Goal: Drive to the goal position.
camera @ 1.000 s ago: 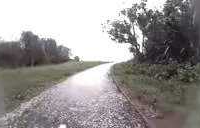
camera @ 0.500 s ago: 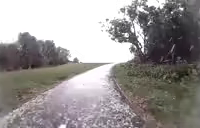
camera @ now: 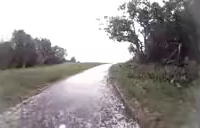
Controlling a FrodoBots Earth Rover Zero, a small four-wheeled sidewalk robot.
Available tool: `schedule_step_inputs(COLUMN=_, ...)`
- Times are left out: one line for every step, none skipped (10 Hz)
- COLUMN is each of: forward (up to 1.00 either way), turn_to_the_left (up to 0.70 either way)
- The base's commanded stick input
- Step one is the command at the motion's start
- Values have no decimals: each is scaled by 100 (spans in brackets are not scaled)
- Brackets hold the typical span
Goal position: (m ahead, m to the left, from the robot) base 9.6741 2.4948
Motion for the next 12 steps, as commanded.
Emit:
schedule_step_inputs(forward=100, turn_to_the_left=0)
schedule_step_inputs(forward=100, turn_to_the_left=0)
schedule_step_inputs(forward=100, turn_to_the_left=0)
schedule_step_inputs(forward=100, turn_to_the_left=0)
schedule_step_inputs(forward=100, turn_to_the_left=4)
schedule_step_inputs(forward=100, turn_to_the_left=22)
schedule_step_inputs(forward=51, turn_to_the_left=36)
schedule_step_inputs(forward=0, turn_to_the_left=39)
schedule_step_inputs(forward=0, turn_to_the_left=10)
schedule_step_inputs(forward=42, turn_to_the_left=0)
schedule_step_inputs(forward=100, turn_to_the_left=0)
schedule_step_inputs(forward=100, turn_to_the_left=0)
